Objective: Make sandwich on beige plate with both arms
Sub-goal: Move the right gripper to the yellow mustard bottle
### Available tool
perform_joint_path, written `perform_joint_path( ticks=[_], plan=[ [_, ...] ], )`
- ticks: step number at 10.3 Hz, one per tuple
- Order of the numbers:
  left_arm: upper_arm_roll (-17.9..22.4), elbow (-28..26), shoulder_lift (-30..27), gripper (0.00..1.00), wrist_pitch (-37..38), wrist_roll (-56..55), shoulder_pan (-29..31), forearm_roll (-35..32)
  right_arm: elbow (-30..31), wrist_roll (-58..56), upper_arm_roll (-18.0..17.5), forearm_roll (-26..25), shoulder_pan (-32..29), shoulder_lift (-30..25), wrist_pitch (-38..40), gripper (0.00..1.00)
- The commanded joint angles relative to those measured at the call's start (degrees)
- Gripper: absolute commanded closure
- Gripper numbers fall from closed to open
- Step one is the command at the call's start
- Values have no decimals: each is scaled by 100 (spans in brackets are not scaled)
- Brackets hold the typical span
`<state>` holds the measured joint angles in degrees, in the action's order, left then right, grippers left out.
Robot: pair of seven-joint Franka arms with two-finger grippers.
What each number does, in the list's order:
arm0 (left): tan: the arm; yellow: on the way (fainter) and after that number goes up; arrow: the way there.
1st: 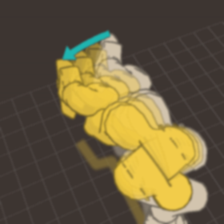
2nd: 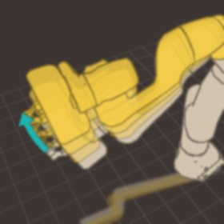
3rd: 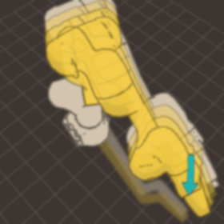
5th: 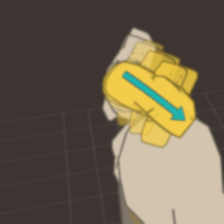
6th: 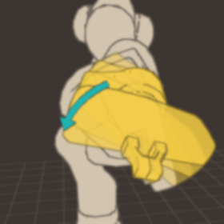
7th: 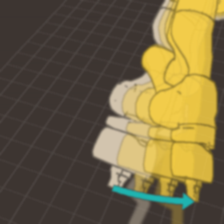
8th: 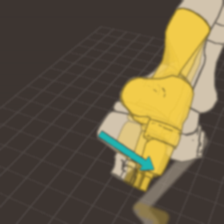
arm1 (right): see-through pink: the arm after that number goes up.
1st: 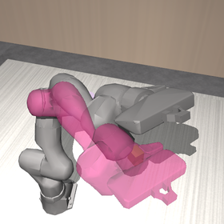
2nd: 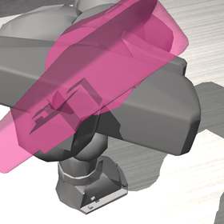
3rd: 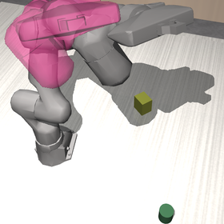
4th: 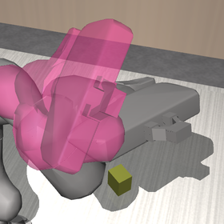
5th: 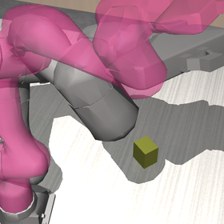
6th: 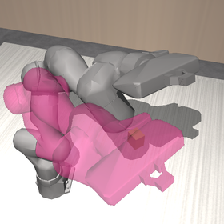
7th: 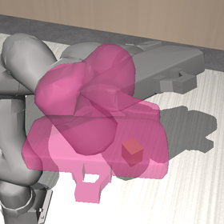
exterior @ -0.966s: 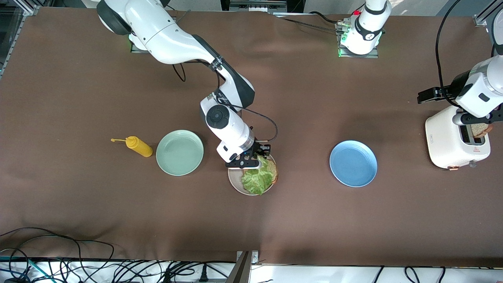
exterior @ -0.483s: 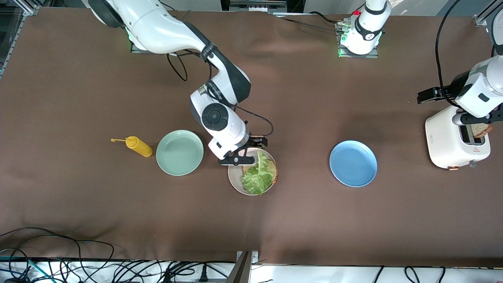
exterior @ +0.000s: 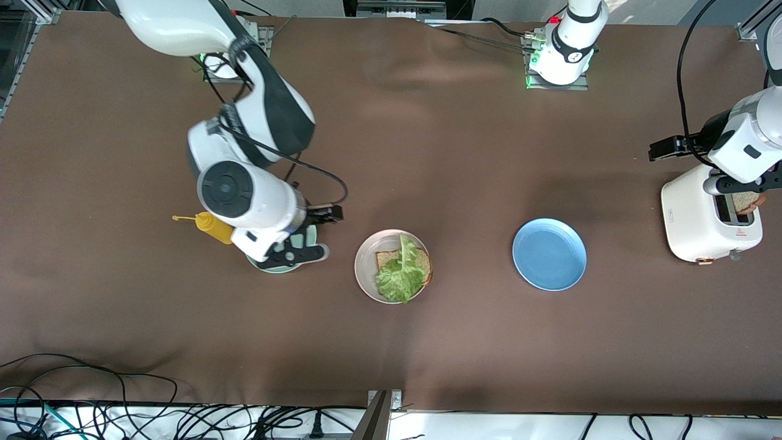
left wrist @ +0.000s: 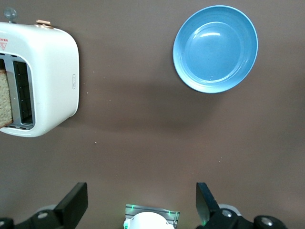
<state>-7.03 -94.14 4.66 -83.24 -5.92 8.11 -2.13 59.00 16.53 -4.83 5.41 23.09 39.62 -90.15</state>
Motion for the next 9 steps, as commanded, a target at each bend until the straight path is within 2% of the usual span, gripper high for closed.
perform_joint_path(
  ticks=[1, 3, 6, 8, 9],
  plan=[
    [-9, -25, -70, 0, -17, 100, -20, -138, 24, -307, 148, -136, -49, -103, 505, 0],
    [-9, -25, -70, 0, -17, 47, -20, -95, 33, -369, 298, -626, -67, -269, 725, 0],
    [-9, -34, -70, 0, -17, 82, -11, -77, 59, -483, 385, -699, -102, -560, 1042, 0],
    [0, -16, -70, 0, -8, 99, 67, -51, 111, -1611, 736, -673, -129, -762, 1385, 0],
    [0, -7, -70, 0, -8, 117, 94, -59, 477, -2279, 1033, -638, -120, -1041, 1308, 0]
  ],
)
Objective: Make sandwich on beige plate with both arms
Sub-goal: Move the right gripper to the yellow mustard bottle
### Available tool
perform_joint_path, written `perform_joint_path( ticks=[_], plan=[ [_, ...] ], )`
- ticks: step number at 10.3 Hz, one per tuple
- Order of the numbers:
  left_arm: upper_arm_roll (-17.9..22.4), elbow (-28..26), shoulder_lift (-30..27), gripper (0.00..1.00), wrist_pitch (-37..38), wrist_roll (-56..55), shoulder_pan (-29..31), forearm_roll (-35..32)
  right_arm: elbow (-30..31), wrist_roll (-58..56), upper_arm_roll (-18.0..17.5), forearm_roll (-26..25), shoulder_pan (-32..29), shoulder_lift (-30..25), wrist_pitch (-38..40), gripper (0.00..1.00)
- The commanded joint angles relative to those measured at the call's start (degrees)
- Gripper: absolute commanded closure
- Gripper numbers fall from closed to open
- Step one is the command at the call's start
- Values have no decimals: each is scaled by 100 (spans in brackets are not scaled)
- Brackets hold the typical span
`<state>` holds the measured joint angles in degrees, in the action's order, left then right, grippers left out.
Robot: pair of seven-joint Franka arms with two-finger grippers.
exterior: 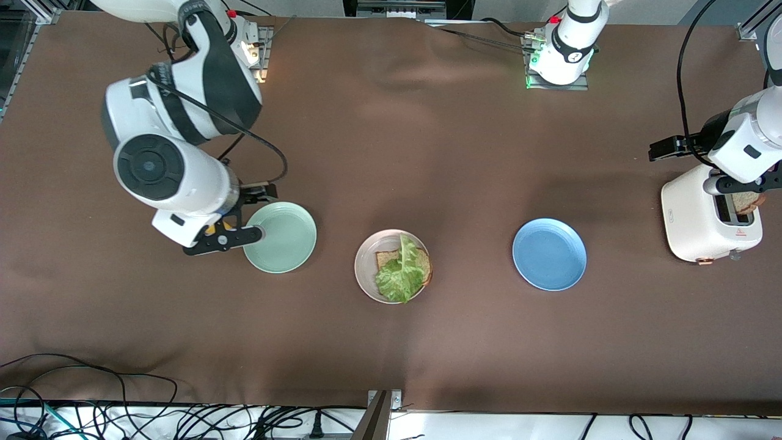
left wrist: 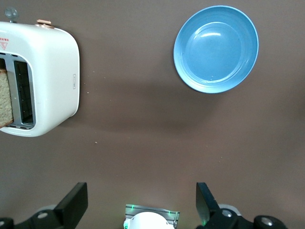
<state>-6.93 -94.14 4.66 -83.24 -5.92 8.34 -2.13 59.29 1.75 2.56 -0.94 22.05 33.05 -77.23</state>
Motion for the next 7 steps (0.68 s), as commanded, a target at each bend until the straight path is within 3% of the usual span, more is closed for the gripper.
perform_joint_path(
  ticks=[1, 3, 4, 7],
  plan=[
    [-10, -8, -62, 0, -8, 109, 72, -77, 1061, -1416, 384, 32, -95, -770, -203, 0],
    [7, -8, -44, 0, -8, 108, 124, 80, 2983, -3320, 412, 59, -647, -1868, -1298, 0],
    [-1, -8, -44, 0, -8, 109, 124, 81, 3296, -4061, 412, 68, -1032, -1951, -1513, 0],
    [-1, -8, -27, 0, -8, 109, 124, 90, 3361, -6310, 429, 408, -2087, -1593, -1620, 0]
  ],
)
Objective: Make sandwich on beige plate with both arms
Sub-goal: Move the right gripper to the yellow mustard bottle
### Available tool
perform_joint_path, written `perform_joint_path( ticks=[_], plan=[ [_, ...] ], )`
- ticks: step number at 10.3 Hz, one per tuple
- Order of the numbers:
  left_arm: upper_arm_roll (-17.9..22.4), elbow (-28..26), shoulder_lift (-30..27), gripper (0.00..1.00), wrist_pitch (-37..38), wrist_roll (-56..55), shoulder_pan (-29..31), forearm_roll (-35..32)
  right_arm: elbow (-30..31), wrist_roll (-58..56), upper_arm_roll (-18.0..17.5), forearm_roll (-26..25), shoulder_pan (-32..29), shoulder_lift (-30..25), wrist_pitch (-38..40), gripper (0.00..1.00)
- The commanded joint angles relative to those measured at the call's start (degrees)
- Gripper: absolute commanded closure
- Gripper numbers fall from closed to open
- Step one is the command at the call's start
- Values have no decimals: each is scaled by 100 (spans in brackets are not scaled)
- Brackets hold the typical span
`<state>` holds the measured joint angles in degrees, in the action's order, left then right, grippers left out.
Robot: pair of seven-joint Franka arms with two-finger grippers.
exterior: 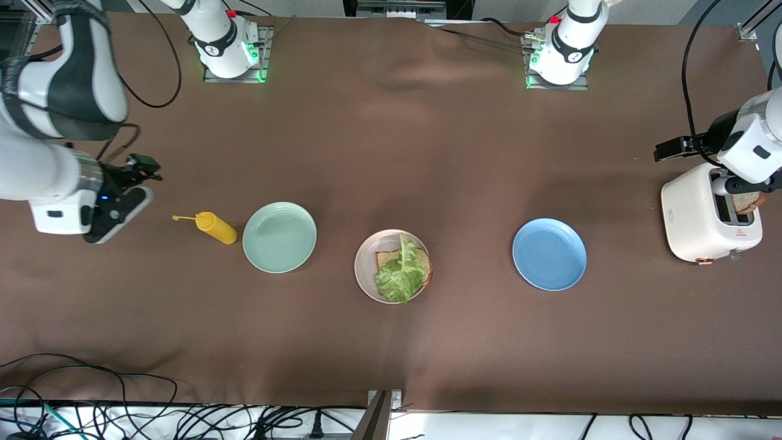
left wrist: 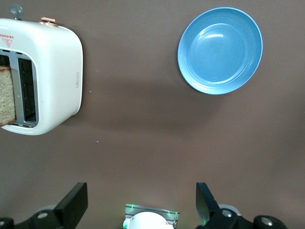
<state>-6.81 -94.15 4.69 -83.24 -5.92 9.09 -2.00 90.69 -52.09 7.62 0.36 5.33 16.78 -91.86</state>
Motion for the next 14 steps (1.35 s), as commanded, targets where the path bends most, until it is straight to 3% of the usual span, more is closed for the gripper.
perform_joint_path(
  ticks=[1, 3, 6, 10, 11, 14],
  plan=[
    [-13, -7, -29, 0, -8, 108, 41, 77, 221, -1666, -15, 481, -645, 253, -322, 0],
    [-13, 54, 50, 0, -25, 100, 41, 85, 186, -3047, 82, 928, -979, 806, -569, 0],
    [-31, 72, 164, 0, -148, 100, -38, 77, 169, -4656, 82, 2175, -1419, 1738, -850, 0],
    [-31, 63, 173, 0, -192, 100, -38, 59, 186, -6721, 82, 4326, -1920, 2688, -781, 0],
    [-31, 72, 182, 0, -192, 100, -21, 59, 195, -7275, 82, 4837, -1930, 2820, -668, 0],
    [-31, 63, 182, 0, -192, 117, -38, 33, 256, -7850, 38, 5727, -1922, 3199, 392, 0]
  ],
)
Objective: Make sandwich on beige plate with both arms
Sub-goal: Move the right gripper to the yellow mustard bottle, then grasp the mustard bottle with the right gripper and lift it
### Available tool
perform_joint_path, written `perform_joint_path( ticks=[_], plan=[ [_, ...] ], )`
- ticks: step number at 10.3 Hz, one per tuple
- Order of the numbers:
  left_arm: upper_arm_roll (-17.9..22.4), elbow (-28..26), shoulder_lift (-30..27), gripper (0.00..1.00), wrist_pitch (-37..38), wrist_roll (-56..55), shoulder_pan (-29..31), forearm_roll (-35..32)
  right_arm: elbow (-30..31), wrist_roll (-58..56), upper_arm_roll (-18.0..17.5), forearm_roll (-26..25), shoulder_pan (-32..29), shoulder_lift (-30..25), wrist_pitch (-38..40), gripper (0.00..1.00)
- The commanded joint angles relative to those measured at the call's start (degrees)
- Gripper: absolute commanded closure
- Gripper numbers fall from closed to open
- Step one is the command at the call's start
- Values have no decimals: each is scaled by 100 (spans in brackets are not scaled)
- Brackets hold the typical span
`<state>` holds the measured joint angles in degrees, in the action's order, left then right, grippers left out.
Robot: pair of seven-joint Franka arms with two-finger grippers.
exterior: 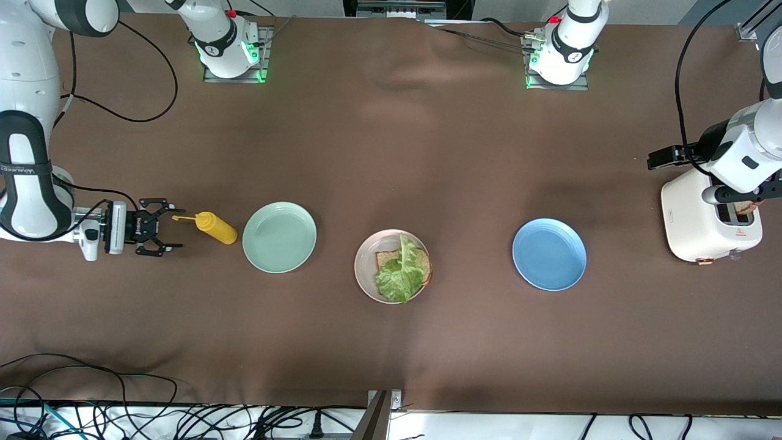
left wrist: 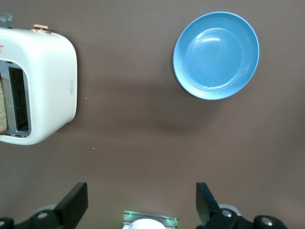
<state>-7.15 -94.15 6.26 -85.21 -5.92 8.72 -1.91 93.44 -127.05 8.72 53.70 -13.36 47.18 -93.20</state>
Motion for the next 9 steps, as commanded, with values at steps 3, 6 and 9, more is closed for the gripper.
perform_joint_path(
  ticks=[3, 6, 9],
  plan=[
    [3, 72, 25, 0, 13, 108, -11, 33, 42, -469, -159, 790, -53, 213, 1224, 0],
    [3, 81, 25, 0, 22, 99, -11, 42, 33, -1382, -195, 1476, -26, 204, 1147, 0],
    [3, 81, 25, 0, 22, 99, -2, 42, 77, -1551, -370, 1503, -18, 370, 1111, 0]
  ],
)
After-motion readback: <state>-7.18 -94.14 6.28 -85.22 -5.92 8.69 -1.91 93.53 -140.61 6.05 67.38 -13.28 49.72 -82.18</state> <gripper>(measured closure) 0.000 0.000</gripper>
